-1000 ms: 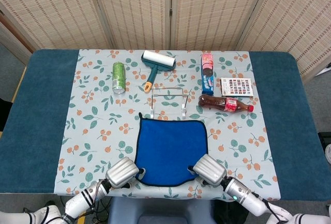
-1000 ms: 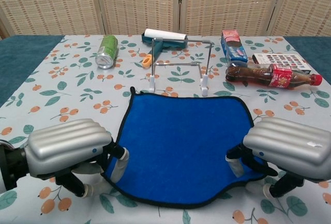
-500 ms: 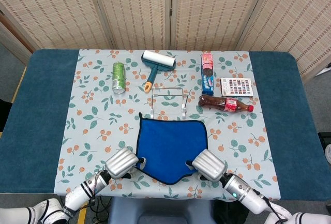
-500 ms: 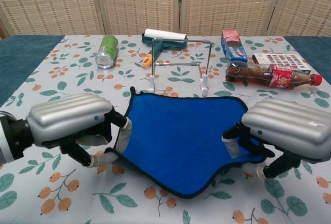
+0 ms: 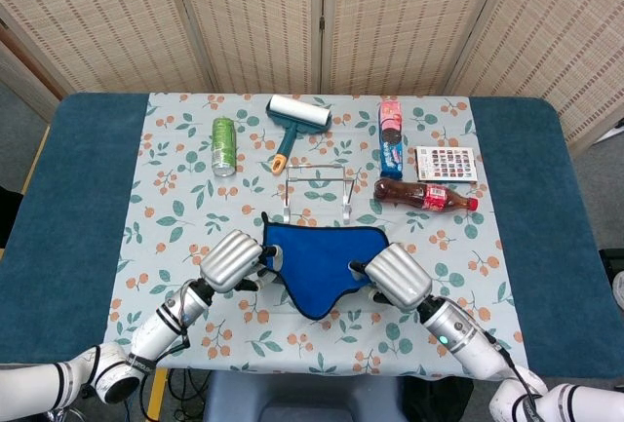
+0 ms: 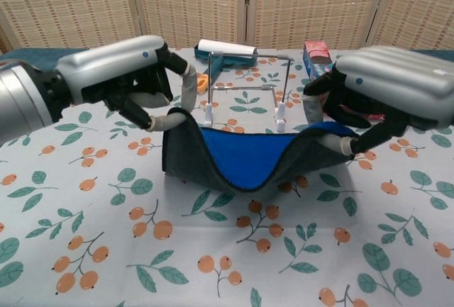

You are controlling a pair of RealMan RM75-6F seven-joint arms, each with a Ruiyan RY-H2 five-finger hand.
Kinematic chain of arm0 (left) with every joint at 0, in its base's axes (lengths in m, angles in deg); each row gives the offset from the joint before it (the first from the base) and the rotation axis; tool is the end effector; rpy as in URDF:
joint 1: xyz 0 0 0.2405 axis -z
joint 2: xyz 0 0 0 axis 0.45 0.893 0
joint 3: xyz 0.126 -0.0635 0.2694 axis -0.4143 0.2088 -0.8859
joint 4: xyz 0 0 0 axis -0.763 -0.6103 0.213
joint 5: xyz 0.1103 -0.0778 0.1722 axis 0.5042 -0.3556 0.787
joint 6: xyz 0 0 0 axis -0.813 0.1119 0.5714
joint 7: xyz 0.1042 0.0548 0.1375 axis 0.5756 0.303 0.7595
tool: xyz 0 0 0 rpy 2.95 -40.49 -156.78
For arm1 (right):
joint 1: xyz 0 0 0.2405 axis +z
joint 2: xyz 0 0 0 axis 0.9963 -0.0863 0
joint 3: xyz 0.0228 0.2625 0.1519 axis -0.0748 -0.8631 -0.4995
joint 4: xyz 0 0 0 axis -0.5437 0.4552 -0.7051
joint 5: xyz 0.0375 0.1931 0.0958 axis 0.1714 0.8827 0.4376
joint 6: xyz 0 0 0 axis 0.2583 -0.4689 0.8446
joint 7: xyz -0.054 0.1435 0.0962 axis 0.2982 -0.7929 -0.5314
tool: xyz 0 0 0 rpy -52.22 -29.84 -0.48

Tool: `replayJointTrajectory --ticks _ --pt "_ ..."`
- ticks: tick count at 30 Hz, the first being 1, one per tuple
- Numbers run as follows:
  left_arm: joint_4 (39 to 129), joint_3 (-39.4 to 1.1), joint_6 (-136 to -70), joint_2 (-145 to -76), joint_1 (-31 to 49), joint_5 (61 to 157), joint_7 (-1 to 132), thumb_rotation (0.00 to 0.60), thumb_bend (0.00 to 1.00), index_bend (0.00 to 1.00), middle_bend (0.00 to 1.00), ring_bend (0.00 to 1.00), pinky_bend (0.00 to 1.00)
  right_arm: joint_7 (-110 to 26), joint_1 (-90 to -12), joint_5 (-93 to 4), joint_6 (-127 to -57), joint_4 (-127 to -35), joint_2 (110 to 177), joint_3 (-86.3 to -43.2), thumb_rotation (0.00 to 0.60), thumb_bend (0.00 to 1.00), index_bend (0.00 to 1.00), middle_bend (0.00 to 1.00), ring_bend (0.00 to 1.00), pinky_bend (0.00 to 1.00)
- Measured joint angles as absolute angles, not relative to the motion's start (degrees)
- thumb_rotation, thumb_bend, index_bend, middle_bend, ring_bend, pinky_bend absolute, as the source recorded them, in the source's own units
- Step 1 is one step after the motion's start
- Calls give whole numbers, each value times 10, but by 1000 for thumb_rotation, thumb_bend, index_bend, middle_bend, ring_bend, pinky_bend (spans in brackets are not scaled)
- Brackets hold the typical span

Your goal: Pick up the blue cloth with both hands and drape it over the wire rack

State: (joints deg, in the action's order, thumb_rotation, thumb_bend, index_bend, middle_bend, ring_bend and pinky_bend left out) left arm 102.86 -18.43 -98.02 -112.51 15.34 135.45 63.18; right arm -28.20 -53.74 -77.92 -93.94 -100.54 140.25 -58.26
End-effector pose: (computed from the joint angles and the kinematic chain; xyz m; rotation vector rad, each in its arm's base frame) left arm -0.1068 0.3684 -0.0147 -2.0462 -0.9395 -1.3680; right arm -0.1699 -0.3175 0.0100 2.0435 -0.6582 1.1809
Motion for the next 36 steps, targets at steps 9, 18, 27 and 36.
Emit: replayJointTrajectory --ticks 9,18,27,36 --pt "1032 -122 -958 -1117 188 1286 625 600 460 620 1000 978 1000 -278 -527 -743 -950 -1020 1379 -622 600 444 677 862 879 1000" --pt "1024 -69 -932 -1114 231 1212 648 600 461 621 1000 978 1000 -272 -514 -704 -956 -1028 1360 -662 600 443 677 863 879 1000" --pt "1021 -48 -920 -1107 259 1155 682 600 461 619 1000 976 1000 -267 -505 -676 -946 -1021 1350 -669 600 443 677 863 879 1000" --pt "1025 -46 -922 -1095 267 1132 693 600 460 619 1000 976 1000 -282 -498 -656 -947 -1008 1348 -680 600 444 680 862 879 1000"
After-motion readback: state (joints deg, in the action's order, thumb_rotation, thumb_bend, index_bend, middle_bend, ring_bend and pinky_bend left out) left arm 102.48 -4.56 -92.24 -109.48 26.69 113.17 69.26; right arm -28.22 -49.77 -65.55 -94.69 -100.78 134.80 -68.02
